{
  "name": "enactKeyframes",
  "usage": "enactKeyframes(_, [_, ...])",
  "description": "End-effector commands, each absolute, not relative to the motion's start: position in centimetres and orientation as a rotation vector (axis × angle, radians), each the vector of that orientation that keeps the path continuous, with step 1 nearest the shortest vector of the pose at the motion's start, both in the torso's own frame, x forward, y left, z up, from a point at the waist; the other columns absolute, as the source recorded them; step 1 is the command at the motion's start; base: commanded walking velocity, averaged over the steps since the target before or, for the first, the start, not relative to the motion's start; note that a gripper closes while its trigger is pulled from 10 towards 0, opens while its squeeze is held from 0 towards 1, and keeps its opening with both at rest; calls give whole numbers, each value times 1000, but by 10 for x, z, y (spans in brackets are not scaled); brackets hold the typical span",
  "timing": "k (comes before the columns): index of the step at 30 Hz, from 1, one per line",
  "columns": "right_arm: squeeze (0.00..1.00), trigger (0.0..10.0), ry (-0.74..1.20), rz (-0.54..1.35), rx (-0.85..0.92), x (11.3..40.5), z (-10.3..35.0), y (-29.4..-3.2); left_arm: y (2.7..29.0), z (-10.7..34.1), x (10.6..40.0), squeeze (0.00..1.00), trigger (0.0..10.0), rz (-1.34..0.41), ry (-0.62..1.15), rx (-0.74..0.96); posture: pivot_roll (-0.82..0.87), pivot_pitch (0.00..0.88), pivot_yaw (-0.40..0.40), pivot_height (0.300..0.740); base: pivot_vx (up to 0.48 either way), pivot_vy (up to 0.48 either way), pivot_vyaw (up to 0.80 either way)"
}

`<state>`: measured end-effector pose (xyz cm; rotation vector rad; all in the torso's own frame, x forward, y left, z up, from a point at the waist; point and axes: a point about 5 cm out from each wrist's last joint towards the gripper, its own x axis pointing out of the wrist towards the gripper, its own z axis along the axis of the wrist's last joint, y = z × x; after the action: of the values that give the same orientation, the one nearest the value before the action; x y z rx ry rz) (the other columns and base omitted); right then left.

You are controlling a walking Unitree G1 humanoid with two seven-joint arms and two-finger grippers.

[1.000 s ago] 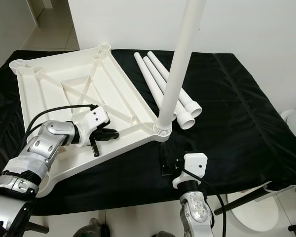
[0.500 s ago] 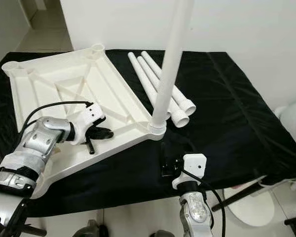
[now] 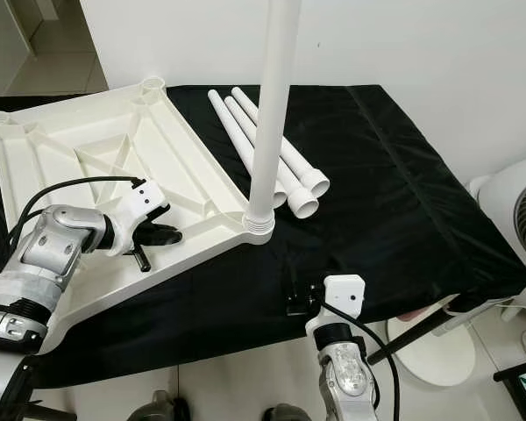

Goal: Building children table

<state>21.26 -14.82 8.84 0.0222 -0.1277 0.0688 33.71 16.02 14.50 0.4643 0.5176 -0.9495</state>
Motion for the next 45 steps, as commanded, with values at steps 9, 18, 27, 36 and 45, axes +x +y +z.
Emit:
enactKeyframes(9, [0, 10000, -123, 69, 16, 211, 84, -149, 150, 157, 340, 0, 10000, -905, 377, 411, -17, 46, -4, 740, 0, 0, 0])
enactKeyframes(18, [0, 10000, -167, 62, 8, 220, 96, -151, 141, 173, 337, 0, 10000, -1019, 256, 326, -19, 42, -4, 740, 0, 0, 0])
enactKeyframes(27, [0, 10000, -193, 71, -1, 228, 101, -152, 147, 196, 356, 0, 10000, -878, 159, 175, -14, 18, -9, 740, 0, 0, 0])
enactKeyframes(36, [0, 10000, -187, 96, -6, 231, 99, -148, 174, 201, 383, 0, 10000, -539, 169, 243, -10, 7, -9, 740, 0, 0, 0])
enactKeyframes(45, [0, 10000, -186, 98, -1, 231, 98, -145, 166, 180, 383, 1000, 10000, -500, 254, 405, -13, 9, -4, 740, 0, 0, 0])
